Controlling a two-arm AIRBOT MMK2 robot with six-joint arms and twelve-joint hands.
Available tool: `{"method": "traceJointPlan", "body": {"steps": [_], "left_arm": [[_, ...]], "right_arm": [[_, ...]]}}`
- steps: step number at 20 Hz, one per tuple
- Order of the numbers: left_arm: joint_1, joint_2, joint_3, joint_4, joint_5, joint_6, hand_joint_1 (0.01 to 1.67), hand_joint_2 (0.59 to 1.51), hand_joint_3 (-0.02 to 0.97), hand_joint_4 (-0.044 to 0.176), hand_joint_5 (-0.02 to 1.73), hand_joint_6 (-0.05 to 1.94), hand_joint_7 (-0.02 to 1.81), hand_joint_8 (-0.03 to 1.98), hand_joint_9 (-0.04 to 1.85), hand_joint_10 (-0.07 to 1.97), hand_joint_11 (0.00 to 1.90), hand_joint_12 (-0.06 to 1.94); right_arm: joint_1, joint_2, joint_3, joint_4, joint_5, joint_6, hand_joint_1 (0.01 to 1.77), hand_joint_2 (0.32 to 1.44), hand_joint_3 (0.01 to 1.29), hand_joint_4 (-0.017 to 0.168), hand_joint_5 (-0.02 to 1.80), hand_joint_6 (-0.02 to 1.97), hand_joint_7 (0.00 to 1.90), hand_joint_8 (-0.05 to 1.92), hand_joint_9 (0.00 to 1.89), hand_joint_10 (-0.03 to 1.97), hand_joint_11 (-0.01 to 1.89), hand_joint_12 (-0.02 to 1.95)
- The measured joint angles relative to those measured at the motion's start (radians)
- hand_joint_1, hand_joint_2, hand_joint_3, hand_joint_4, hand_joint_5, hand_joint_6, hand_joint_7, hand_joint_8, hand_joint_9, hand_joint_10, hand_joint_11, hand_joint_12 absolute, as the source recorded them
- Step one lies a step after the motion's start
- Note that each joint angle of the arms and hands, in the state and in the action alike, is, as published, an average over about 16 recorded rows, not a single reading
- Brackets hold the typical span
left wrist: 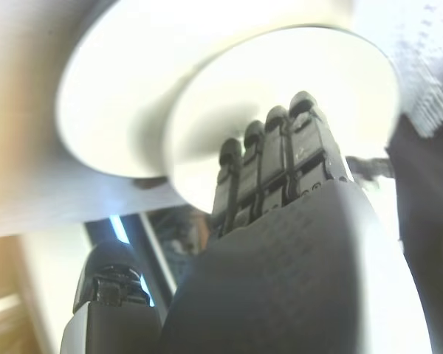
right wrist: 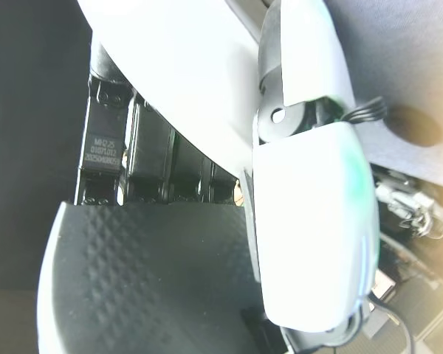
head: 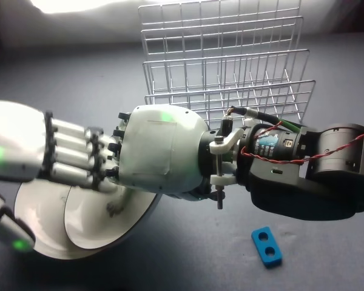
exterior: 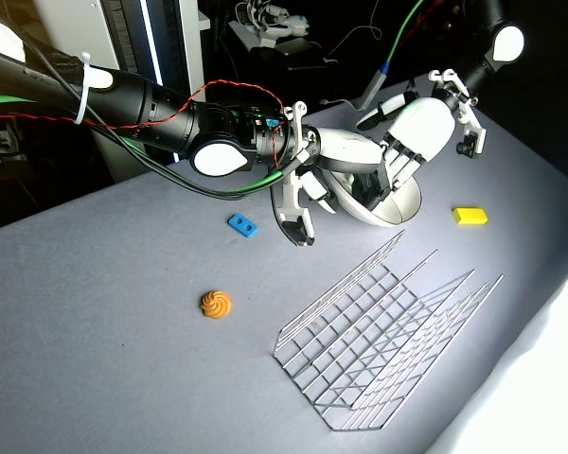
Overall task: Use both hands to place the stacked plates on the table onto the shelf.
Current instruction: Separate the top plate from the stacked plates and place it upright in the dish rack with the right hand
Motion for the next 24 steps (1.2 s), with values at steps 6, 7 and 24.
{"method": "traceJointPlan", "body": {"steps": [6,7,24], "left_arm": [[-0.077,0.019,0.051,0.002,0.000,-0.044,0.02,1.118,0.019,0.002,0.10,0.02,0.07,0.01,0.04,0.01,0.01,0.01],[-0.086,0.023,0.061,0.003,0.000,-0.051,0.02,1.118,0.019,0.002,0.10,0.01,0.07,0.01,0.05,0.01,0.02,0.01],[-0.115,0.050,0.184,0.011,-0.013,-0.091,0.02,1.117,0.019,0.001,0.10,0.01,0.08,0.01,0.05,0.01,0.02,0.01]], "right_arm": [[0.025,0.033,-0.058,0.010,-0.016,-0.001,1.26,0.95,0.01,-0.004,0.92,0.59,1.04,0.80,1.10,0.63,0.84,1.28],[0.031,0.041,-0.070,0.016,-0.020,-0.004,1.26,0.95,0.01,-0.004,0.93,0.60,1.06,0.81,1.11,0.63,0.84,1.28],[0.156,0.246,-0.294,0.128,-0.069,-0.018,1.25,0.95,0.01,-0.002,1.06,0.73,1.14,0.82,1.11,0.73,0.81,1.31]]}}
